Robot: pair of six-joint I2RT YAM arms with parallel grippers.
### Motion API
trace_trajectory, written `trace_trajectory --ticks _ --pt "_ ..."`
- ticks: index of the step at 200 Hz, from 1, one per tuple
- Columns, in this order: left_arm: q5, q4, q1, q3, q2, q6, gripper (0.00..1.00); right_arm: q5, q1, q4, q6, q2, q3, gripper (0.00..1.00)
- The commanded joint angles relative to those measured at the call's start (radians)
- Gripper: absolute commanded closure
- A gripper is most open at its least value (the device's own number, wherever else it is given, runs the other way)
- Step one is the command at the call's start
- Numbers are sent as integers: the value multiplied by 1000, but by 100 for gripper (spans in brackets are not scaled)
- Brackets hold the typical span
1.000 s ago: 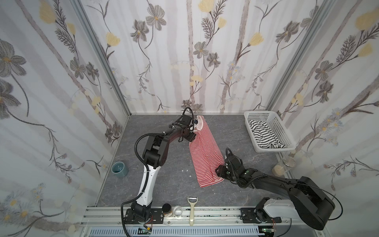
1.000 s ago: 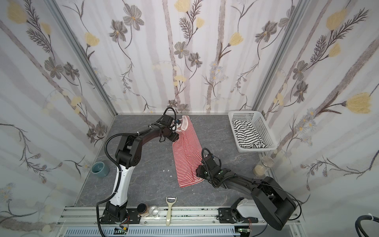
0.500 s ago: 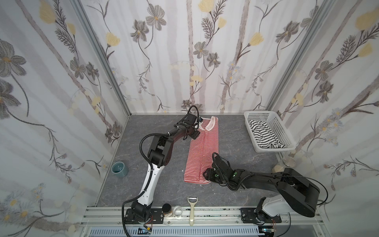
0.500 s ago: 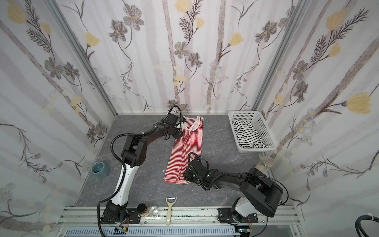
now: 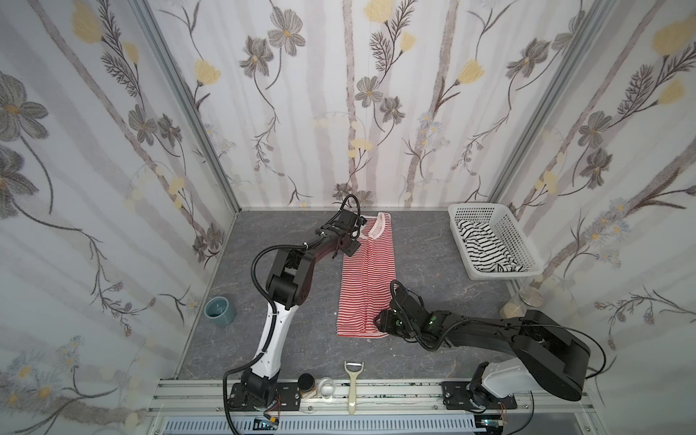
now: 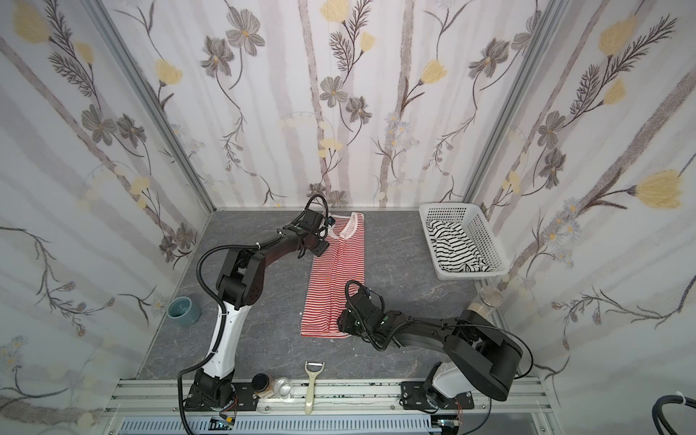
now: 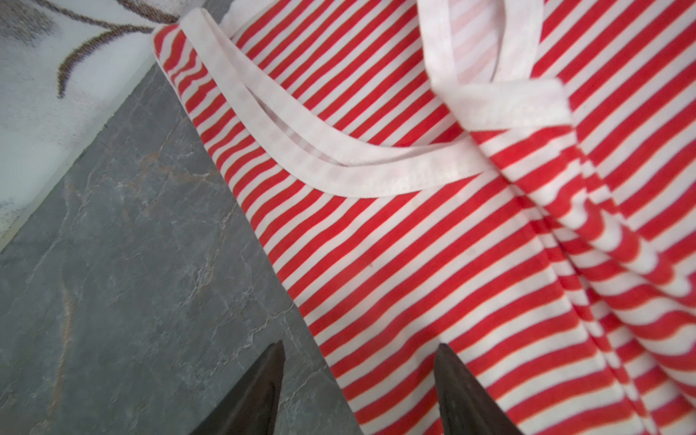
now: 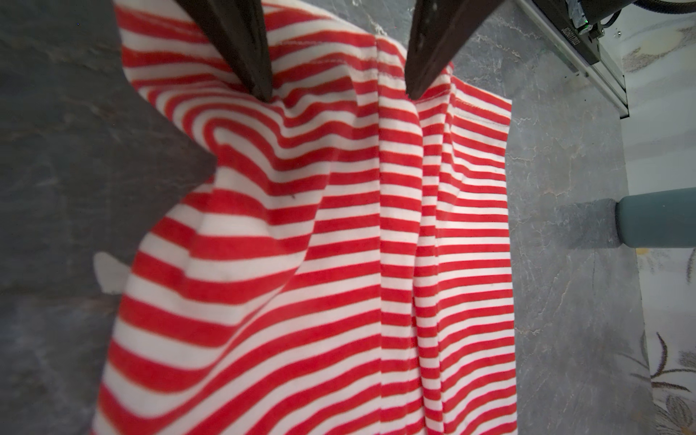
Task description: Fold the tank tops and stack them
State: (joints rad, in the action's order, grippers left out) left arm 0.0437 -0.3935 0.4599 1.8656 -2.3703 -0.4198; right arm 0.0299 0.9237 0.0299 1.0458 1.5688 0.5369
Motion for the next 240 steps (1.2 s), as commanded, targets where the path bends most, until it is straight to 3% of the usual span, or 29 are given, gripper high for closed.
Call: trace_trajectory --ticks 1,89,117,127,171,240 --pt "53 -126 -2 -21 5 -9 35 -23 -11 -229 5 -28 -18 41" --pt "-42 -125 9 -79 146 49 34 -18 -39 -263 -38 -171 40 38" --pt "-70 -124 11 -99 213 58 34 -18 -97 -305 -76 -242 17 37" --pt "-84 -124 12 -125 241 59 33 -2 -163 -307 -92 -280 -11 37" --pt "-197 -108 16 -374 398 36 33 91 -275 -235 -113 -391 -132 37" --pt "-223 -25 68 -771 672 -9 33 219 -290 -100 -98 -342 -225 43"
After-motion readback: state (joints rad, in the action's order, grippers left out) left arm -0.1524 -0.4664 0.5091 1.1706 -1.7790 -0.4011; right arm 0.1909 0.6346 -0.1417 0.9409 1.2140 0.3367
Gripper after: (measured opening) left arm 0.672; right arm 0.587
